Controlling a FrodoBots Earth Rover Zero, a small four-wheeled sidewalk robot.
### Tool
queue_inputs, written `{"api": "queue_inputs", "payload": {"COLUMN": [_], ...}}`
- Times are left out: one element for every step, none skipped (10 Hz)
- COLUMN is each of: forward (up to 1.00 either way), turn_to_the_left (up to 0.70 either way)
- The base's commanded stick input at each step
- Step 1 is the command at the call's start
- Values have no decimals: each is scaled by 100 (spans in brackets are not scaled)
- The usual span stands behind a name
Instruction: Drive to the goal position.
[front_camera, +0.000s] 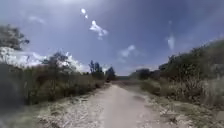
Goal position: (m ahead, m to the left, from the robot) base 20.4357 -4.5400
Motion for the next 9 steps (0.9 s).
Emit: {"api": "queue_inputs", "payload": {"forward": [85,85,85,85,85,85,85,85,85], "turn_to_the_left": [4,4,4,4,4,4,4,4,4]}}
